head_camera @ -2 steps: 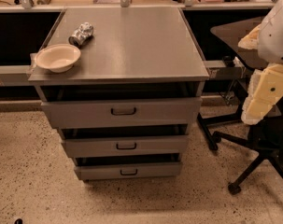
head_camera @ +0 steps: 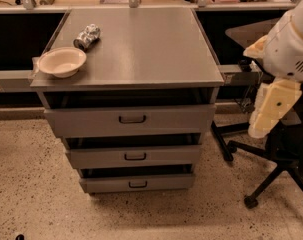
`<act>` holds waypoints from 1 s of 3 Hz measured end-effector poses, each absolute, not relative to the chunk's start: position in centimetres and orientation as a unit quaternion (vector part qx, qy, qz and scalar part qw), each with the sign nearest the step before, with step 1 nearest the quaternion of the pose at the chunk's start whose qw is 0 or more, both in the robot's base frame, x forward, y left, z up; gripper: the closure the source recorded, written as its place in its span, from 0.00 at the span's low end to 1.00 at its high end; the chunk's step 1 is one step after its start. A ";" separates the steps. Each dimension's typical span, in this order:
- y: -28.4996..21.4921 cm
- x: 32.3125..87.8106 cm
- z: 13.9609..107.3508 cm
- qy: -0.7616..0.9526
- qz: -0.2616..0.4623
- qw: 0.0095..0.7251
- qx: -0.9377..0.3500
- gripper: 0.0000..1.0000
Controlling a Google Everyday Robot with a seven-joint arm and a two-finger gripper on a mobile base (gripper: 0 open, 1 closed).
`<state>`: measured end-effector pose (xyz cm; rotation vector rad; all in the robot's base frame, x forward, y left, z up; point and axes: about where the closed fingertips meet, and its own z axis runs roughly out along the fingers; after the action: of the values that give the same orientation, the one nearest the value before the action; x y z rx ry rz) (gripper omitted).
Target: Open middle drawer
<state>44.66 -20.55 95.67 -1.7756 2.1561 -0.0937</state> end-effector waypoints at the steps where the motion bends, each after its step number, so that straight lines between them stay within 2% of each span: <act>1: -17.3 45.9 87.1 0.701 -0.002 0.175 -0.692 0.00; 2: -13.9 46.0 78.2 0.658 0.019 0.141 -0.739 0.00; 3: -14.0 45.5 77.2 0.658 0.022 0.134 -0.741 0.00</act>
Offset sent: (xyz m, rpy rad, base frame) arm 0.0135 0.1066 -0.2912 -0.0413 0.2080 0.3917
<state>45.46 -14.00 77.22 -2.1480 1.9080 0.0639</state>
